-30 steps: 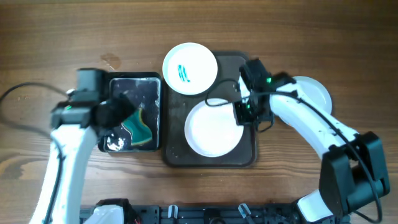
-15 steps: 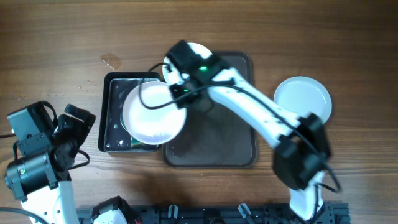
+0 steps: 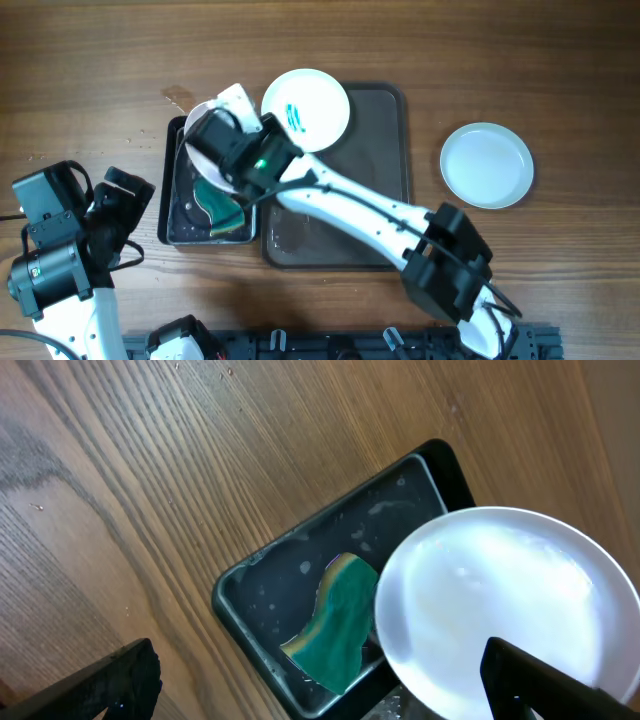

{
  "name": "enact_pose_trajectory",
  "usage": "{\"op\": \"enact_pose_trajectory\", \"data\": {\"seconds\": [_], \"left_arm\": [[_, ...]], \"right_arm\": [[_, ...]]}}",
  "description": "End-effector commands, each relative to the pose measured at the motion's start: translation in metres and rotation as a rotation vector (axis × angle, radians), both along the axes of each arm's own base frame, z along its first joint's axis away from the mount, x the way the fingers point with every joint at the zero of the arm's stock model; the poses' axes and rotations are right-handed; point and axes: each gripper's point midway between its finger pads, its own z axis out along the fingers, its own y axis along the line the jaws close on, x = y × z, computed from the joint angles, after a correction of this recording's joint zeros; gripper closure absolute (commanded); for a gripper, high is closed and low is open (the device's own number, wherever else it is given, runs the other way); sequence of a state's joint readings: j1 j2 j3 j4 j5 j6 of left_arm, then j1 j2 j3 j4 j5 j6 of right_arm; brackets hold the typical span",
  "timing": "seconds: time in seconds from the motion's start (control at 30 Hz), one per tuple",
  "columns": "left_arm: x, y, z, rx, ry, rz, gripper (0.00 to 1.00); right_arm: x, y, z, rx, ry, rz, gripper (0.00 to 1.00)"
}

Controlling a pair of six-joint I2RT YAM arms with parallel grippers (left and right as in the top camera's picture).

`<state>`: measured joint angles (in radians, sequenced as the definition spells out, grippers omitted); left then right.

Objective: Clean dirty plates on tray and stack at the side

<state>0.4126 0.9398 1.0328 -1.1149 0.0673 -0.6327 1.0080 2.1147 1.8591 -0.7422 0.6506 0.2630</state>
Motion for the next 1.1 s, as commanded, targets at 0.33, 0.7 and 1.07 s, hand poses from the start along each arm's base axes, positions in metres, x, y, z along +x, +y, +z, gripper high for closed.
{"op": "enact_pose_trajectory", "data": {"seconds": [0.33, 0.7, 1.07], "left_arm": [[0.003, 0.000, 0.006, -0.003, -0.018, -0.006, 0.00], [0.003, 0.000, 0.006, -0.003, -0.018, -0.006, 0.00], [0.003, 0.000, 0.006, -0.003, -0.019, -0.006, 0.00]], "right_arm": [[-0.023, -0.014, 0.132, -0.121, -0.406, -0.061, 0.96], [-0.047, -0.006, 0.152, -0.167, -0.513, -0.086, 0.96], [-0.061, 0.005, 0.165, -0.210, -0.561, -0.059, 0.96]]}}
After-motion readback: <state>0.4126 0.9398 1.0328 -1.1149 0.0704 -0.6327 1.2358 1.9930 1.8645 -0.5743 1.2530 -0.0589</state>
